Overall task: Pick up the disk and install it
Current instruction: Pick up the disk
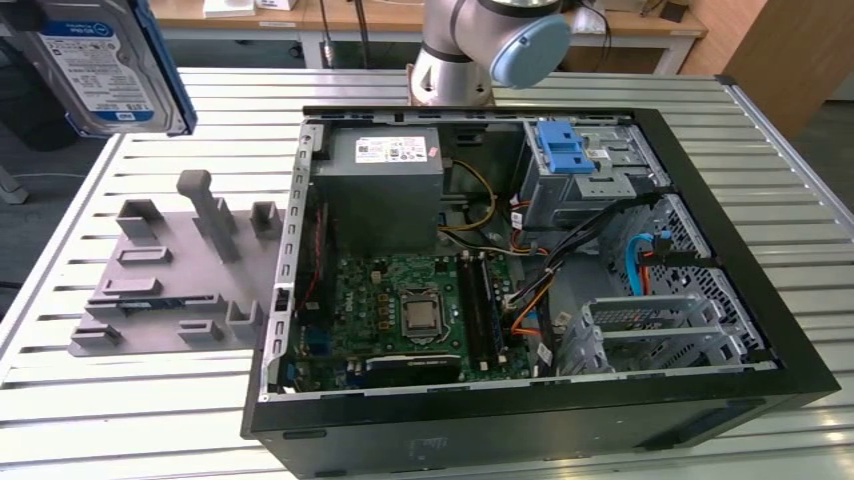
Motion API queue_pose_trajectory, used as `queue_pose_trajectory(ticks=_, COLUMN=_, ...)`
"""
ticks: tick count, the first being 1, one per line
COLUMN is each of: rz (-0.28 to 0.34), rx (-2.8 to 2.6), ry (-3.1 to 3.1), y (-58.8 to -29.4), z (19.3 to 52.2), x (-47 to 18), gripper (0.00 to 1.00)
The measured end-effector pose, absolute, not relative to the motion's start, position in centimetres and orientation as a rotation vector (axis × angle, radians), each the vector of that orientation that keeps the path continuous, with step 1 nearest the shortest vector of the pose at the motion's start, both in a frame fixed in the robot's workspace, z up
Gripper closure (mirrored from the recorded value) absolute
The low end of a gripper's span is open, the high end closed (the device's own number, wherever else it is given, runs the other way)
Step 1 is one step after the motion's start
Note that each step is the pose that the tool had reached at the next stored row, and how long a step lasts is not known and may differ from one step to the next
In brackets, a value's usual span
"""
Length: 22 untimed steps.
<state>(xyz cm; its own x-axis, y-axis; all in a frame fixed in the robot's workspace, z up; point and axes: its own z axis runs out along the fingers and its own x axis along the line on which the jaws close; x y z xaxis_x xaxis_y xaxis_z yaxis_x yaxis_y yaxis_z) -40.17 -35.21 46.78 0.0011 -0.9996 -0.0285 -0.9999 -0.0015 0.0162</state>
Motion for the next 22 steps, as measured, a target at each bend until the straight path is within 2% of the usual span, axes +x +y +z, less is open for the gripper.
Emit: queue_pose_trajectory(ticks=22, rz=0.049, rx=-2.216, ry=2.214, y=-37.2, z=47.3, x=-39.4, gripper=0.64)
